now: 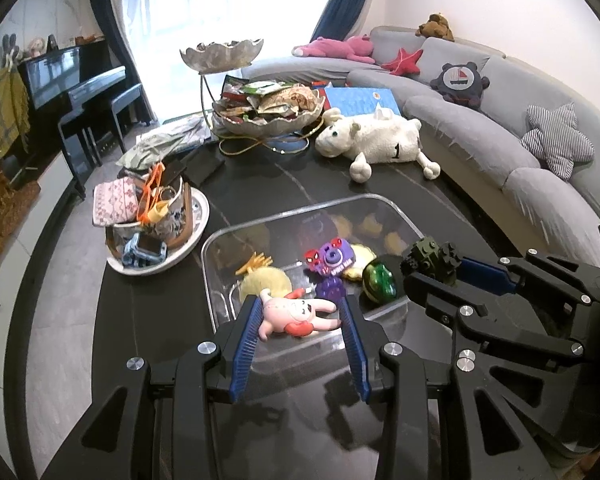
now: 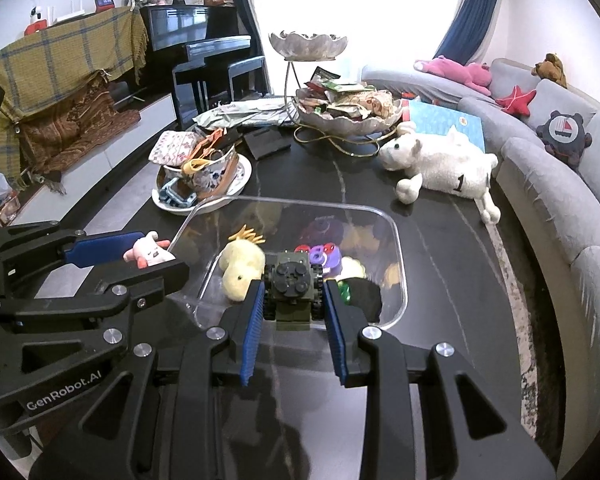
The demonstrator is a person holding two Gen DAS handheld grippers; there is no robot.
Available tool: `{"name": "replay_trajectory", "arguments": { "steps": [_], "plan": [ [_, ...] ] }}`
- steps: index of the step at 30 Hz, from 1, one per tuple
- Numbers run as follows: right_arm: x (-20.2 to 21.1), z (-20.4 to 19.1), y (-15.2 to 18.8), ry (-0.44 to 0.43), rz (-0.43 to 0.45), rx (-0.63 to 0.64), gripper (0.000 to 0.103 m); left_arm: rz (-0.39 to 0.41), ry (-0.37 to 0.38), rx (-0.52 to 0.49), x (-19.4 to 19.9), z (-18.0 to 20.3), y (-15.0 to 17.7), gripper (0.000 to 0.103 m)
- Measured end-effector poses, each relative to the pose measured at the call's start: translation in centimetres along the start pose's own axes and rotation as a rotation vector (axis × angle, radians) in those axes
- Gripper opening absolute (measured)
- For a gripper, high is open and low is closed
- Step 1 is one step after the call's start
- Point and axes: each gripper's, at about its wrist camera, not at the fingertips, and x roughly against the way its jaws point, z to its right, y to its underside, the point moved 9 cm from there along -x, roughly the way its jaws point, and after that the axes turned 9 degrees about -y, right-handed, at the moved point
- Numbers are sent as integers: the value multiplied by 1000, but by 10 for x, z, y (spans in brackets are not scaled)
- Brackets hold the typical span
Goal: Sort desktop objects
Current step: 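Carry the bunny in the left tool and tank in the right tool over the clear box, then open the left tool to drop the bunny while the right tool releases the tank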
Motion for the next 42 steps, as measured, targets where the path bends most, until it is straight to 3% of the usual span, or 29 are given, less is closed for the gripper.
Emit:
{"name": "replay_trajectory", "arguments": {
  "steps": [9,20,42],
  "plan": [
    [-12,10,-21,13,6,15,26,12,-2,1,-14,-3,-22,36],
    [-45,25,-32,-1,-35,-3,27,-31,1,3,-48,-5,-34,36],
    [-103,45,0,-5,-172,-24,26,-175,-14,-4,-119,-1,-7,36]
  ]
}}
